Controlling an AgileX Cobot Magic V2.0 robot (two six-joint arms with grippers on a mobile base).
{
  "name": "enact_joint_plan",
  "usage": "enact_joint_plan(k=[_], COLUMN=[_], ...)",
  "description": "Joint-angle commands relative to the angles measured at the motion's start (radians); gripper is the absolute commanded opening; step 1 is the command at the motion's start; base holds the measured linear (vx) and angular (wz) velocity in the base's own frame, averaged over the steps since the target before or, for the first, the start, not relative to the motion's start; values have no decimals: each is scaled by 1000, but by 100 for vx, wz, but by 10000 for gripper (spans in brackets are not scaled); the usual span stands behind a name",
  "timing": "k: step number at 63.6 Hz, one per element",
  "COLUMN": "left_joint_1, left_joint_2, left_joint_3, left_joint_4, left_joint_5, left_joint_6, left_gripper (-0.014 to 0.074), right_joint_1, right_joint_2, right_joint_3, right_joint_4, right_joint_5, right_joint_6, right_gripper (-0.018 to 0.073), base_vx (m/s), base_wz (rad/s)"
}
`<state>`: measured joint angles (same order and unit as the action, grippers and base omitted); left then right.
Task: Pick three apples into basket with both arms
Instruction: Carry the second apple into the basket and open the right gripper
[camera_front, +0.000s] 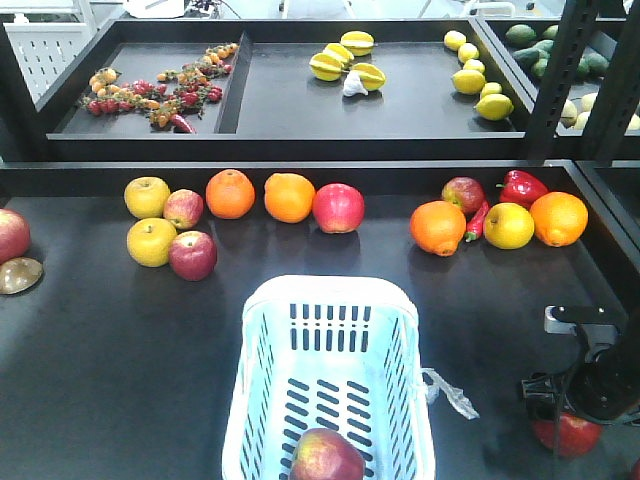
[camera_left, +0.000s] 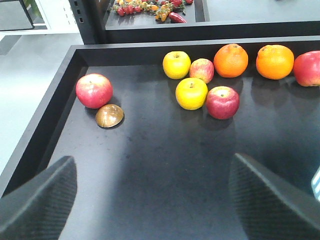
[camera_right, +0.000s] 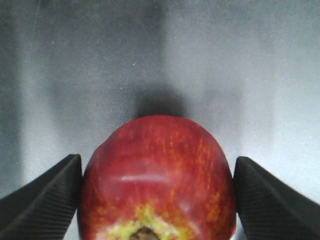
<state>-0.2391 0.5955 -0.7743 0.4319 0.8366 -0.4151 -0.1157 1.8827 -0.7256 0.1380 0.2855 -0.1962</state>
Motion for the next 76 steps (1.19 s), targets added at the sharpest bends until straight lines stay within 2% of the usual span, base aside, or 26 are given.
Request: enact_joint_plan(k=[1, 16, 31, 36, 40, 52, 57, 68, 76], left_joint_1=[1, 1, 1, 1, 1, 1, 1, 1, 1], left_joint_2=[3, 3, 3, 3, 3, 3, 3, 3, 3], left_joint_3=[-22, -22, -22, -22, -22, -22, -22, -22, -22], left_joint_4=[21, 21, 21, 21, 21, 21, 21, 21, 21], left_joint_5=[-54, -54, -54, -54, -54, -54, -54, -54, -54], left_joint_6=[-8, -8, -8, -8, -8, -8, -8, -8, -8], left_gripper=[585, 585, 585, 585, 585, 585, 585, 585, 585], right_joint_1=[-2, -1, 0, 34, 81, 306, 397, 541, 638], right_joint_2=[-32, -149, -360, -438, -498, -625, -663, -749, -778], right_joint_3=[-9, -9, -9, -9, -9, -9, -9, -9, -9], right_joint_4=[27, 51, 60, 61, 61, 61, 50, 47, 50], right_joint_5=[41, 91, 211, 249, 266, 339, 372, 389, 368], right_joint_6=[5, 5, 5, 5, 5, 6, 40, 131, 157], right_gripper=[349, 349, 349, 349, 349, 349, 349, 349, 349], base_vx=[0, 0, 0, 0, 0, 0, 0, 0, 0], base_wz=[0, 0, 0, 0, 0, 0, 0, 0, 0])
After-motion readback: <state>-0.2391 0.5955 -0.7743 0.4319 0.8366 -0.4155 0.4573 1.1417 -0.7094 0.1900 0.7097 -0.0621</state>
